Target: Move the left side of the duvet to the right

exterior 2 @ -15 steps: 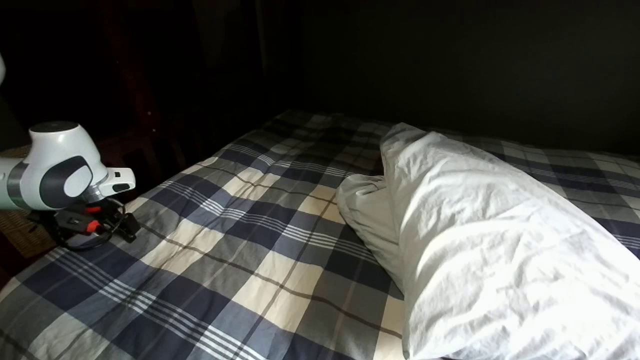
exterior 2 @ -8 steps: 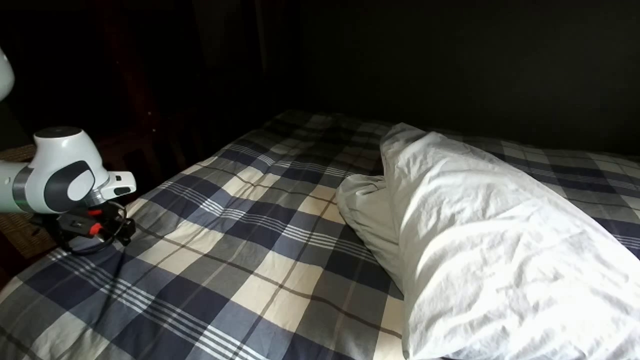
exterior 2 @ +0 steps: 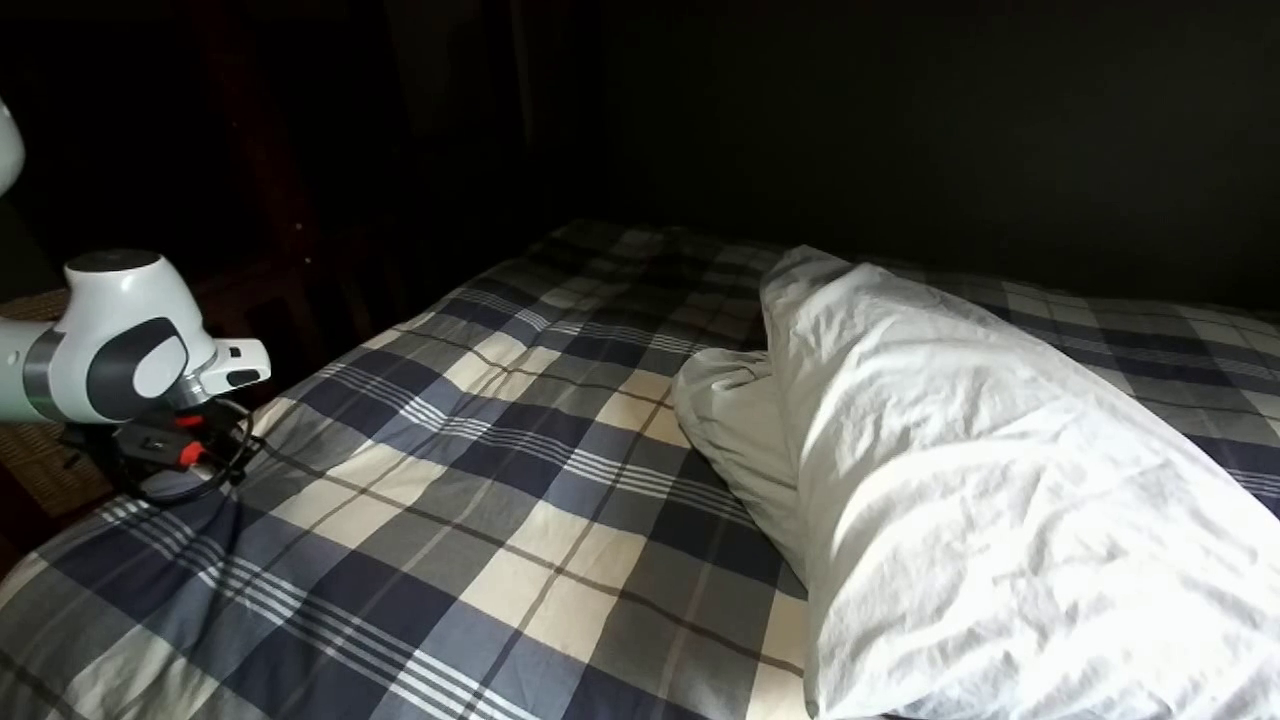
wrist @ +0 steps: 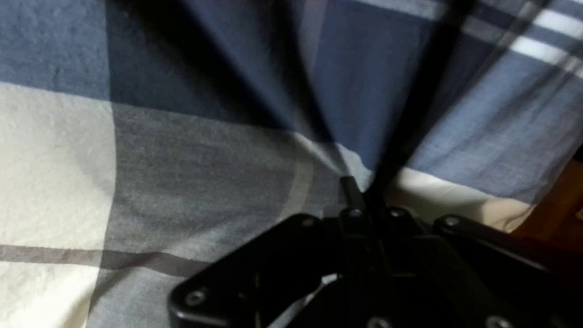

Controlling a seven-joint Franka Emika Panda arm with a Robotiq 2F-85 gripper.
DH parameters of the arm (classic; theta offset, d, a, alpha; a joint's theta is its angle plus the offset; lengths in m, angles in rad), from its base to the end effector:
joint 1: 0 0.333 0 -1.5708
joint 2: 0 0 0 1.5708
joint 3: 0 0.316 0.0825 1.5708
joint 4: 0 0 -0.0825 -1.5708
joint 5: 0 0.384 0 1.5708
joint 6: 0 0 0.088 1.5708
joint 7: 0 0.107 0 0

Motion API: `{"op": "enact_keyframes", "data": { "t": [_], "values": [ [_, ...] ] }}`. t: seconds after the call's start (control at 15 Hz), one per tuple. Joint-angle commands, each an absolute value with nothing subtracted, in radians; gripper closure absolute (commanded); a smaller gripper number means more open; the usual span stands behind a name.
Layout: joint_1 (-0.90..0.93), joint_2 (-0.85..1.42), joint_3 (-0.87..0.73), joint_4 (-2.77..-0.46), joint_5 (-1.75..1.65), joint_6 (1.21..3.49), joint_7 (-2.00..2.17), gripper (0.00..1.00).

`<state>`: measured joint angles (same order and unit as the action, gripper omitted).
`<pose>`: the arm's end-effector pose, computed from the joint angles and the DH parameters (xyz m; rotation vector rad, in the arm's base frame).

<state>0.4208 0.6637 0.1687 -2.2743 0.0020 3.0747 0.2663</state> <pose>0.4299 0.2965 0.0826 -2.9574 -0.4144 -0.1349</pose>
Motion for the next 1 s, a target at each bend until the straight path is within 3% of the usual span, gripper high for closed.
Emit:
{"op": "enact_keyframes", "data": {
  "t": [0.0,0.67,0.93],
  "values": [
    [0.453,0.657,0.163,-2.263,0.024,3.041,0.252,0.99],
    [0.566,0.367,-0.004,-2.457,-0.007,3.011,0.355,0.99],
    [0.715,0.197,-0.267,-2.574,-0.198,2.994,0.539,0.99]
  ]
}}
